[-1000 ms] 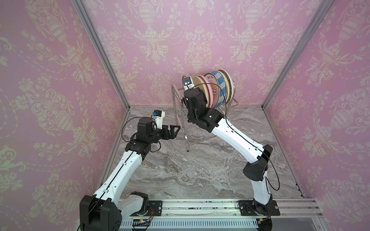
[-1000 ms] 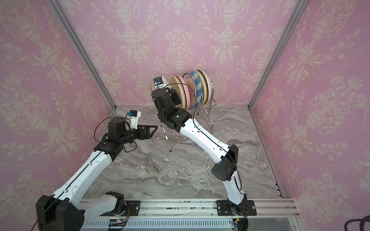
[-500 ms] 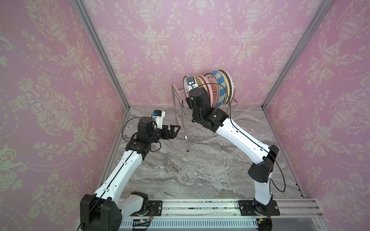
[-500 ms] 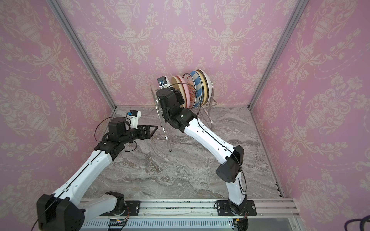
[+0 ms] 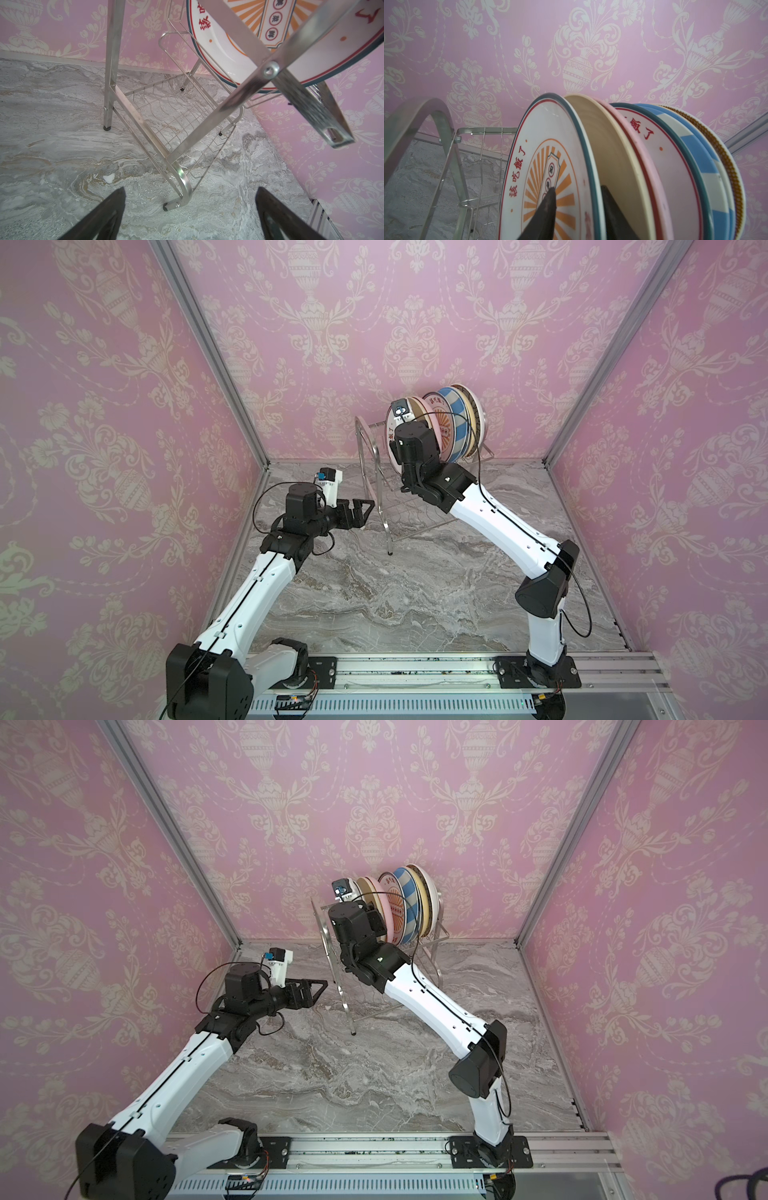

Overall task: Load plates into a dish rack
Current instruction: Place the plate on the dish rack.

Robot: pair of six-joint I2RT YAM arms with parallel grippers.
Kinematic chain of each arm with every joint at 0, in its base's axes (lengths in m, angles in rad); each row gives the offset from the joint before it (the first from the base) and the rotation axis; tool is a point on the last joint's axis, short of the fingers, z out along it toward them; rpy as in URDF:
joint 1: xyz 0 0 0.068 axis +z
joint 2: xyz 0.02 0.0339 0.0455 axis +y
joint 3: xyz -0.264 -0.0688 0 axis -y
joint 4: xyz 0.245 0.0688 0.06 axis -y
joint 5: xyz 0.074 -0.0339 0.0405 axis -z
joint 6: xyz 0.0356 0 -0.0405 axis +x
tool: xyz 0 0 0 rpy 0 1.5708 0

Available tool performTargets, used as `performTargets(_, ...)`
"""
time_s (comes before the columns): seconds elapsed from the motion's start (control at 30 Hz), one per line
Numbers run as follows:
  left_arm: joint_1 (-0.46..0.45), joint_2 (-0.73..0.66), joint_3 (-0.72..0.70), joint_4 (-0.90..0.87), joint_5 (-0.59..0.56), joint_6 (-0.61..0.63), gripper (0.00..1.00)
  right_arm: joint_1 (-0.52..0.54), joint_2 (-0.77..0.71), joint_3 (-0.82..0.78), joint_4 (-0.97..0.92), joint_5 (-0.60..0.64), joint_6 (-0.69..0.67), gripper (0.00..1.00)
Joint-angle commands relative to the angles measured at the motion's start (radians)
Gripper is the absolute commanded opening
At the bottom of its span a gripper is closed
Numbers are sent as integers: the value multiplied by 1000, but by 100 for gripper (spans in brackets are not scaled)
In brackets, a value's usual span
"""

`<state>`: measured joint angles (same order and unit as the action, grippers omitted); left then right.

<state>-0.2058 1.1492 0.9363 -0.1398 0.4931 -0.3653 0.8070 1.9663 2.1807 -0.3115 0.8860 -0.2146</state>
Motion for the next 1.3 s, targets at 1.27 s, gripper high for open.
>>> performTargets(1.27,4,-29,97,-132,-124,87,99,20,-224,69,-276,-181,169,57)
